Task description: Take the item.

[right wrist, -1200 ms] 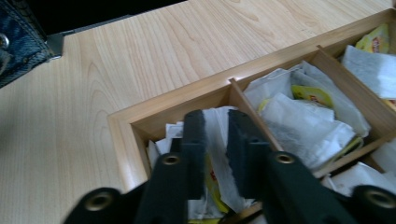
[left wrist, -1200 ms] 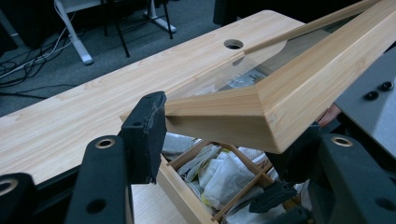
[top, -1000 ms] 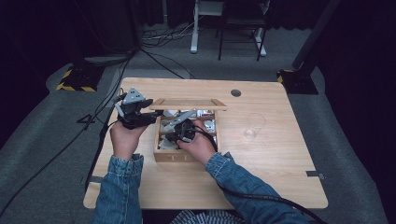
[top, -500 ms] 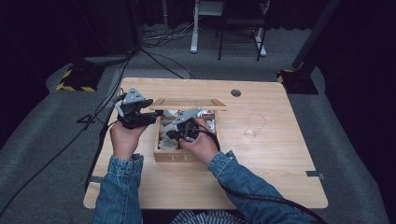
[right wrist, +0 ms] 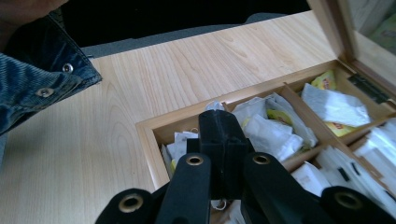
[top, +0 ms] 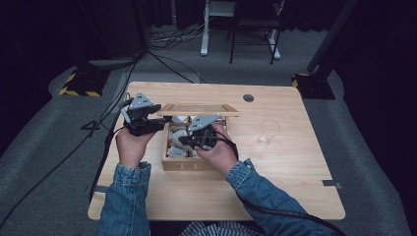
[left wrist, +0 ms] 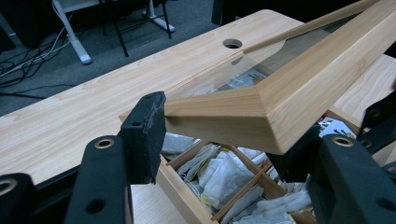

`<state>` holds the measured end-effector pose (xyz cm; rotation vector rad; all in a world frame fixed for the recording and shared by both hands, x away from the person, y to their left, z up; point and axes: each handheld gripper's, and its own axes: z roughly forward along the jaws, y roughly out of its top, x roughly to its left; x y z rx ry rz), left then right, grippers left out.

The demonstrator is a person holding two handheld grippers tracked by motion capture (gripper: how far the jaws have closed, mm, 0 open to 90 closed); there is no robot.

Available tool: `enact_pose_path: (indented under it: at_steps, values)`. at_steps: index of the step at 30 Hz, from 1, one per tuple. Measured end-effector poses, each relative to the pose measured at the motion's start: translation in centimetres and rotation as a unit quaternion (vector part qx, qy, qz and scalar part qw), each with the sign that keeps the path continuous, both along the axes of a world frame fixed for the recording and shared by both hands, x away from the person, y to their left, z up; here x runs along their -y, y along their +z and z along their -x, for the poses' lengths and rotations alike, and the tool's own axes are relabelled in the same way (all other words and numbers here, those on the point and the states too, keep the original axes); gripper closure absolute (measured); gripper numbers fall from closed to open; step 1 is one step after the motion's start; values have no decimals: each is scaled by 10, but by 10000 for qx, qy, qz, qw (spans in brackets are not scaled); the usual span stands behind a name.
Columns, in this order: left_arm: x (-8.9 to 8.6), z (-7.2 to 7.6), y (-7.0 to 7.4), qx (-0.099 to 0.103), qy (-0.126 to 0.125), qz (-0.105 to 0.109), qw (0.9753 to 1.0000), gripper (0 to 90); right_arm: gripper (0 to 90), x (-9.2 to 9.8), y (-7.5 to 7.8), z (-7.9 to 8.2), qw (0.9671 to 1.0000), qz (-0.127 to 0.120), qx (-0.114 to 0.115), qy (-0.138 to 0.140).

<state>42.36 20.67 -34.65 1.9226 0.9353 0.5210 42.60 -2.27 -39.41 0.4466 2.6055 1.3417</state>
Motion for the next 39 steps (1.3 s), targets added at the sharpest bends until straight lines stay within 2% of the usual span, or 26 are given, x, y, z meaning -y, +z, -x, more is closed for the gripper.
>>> enact_pose_path:
  at_steps: [6,14,26,39]
  values:
    - [0,-2,0,-6,-9,37,10000,435,900,17,11,6,9999,-67,91,-66]
    - [0,-5,0,-33,9,33,10000,431,900,44,22,12,9995,-174,104,-231]
    - [0,-6,0,-15,-6,63,10000,429,900,88,32,10,9976,-318,79,-617]
    - [0,-5,0,-26,2,31,10000,430,900,131,43,3,9944,-307,123,-1008]
